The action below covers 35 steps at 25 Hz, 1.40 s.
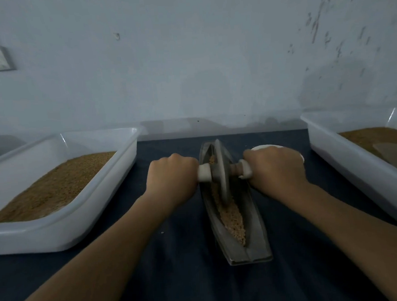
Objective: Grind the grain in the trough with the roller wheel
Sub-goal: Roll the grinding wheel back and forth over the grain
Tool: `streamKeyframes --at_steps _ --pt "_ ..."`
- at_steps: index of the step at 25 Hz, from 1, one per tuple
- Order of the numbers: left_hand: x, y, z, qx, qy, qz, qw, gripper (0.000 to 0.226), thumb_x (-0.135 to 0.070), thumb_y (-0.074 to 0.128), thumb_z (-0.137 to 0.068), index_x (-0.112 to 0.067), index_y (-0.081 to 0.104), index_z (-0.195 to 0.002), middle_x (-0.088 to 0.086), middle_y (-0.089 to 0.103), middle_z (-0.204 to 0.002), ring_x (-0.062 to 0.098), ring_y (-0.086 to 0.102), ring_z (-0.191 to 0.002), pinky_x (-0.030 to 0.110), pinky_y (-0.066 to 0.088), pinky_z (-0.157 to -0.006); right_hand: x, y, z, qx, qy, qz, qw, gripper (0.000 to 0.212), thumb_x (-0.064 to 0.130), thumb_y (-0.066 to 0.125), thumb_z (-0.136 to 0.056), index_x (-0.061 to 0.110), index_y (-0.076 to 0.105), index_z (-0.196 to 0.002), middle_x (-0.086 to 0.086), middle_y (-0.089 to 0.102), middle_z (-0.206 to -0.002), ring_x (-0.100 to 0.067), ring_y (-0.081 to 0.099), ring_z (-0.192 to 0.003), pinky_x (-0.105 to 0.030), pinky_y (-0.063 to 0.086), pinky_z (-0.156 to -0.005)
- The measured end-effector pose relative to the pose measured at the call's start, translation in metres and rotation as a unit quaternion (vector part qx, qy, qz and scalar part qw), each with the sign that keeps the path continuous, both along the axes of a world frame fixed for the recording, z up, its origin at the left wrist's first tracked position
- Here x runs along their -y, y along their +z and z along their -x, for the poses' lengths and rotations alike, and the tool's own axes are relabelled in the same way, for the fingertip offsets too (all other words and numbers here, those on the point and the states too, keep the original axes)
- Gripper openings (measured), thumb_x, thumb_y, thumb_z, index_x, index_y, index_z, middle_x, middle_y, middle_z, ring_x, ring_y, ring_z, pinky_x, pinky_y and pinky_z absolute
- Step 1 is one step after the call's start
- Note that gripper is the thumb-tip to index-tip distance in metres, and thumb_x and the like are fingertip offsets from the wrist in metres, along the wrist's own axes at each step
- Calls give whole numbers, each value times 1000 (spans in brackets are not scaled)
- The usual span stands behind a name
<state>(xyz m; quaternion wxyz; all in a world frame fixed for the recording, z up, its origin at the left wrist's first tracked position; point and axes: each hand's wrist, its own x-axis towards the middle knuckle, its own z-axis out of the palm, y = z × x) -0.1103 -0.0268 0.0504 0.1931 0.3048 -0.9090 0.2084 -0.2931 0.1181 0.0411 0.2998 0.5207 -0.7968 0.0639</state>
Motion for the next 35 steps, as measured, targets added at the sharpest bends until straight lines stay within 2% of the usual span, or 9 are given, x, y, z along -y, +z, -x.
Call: streamKeyframes --at_steps 5,8,11,14,18,22,26,31,35 --pt "5 23 19 46 -11 14 999 9 -26 61 -86 -24 63 -95 -3 41 -71 19 40 -60 35 31 -55 9 -1 11 84 -30 -23 996 28 31 58 -91 30 35 -75 4 56 -77 -22 56 -71 -39 53 -62" --pt "-7 7 -13 45 -59 7 997 20 -35 68 -80 -32 48 -78 -10 31 -62 11 26 -50 29 22 -48 -31 -11 4 -15 48 4 999 36 39 60 -78 35 26 -69 10 43 -60 -16 41 -52 -25 31 -42" --pt "-12 0 -26 32 -62 31 997 39 -37 74 -69 -35 36 -68 -12 22 -57 8 15 -45 23 8 -46 -43 -10 0 -74 62 38 995 38 39 58 -65 36 21 -70 12 31 -53 -14 24 -46 -17 9 -47" --pt "-2 3 -2 16 1 19 1000 12 -26 64 -84 -26 54 -79 -6 32 -63 15 25 -48 28 18 -45 -4 -6 6 -14 18 18 1000 43 32 65 -79 30 24 -67 8 48 -61 -20 46 -53 -27 30 -43" --pt "12 24 26 50 7 18 999 6 -22 60 -88 -21 62 -94 -1 46 -75 22 44 -63 35 35 -57 22 9 14 109 -32 -40 993 26 35 59 -92 29 38 -79 1 60 -84 -26 61 -80 -40 52 -66" --pt "7 4 -17 41 -91 -7 995 23 -43 67 -78 -36 45 -75 -13 30 -61 8 26 -50 28 27 -49 -32 -3 -1 -42 44 10 998 37 39 63 -80 31 29 -68 7 45 -61 -17 37 -51 -24 23 -42" --pt "-5 -1 -31 1 -89 47 995 54 -45 79 -59 -37 26 -65 -16 9 -55 0 2 -47 17 2 -48 -46 3 -5 -83 57 10 995 28 36 64 -72 31 37 -68 7 41 -55 -14 27 -47 -19 13 -46" --pt "18 6 13 -10 0 18 1000 19 -29 61 -89 -23 45 -81 -4 35 -66 18 34 -53 31 27 -50 22 15 9 32 -40 -26 998 24 38 62 -91 31 42 -81 7 58 -79 -20 55 -71 -31 37 -56" --pt "11 5 -6 13 -27 -48 998 10 -37 61 -87 -30 54 -84 -8 35 -67 14 37 -56 31 32 -53 1 13 9 -9 1 -46 999 30 44 63 -87 32 38 -73 9 52 -71 -18 54 -64 -28 26 -48"
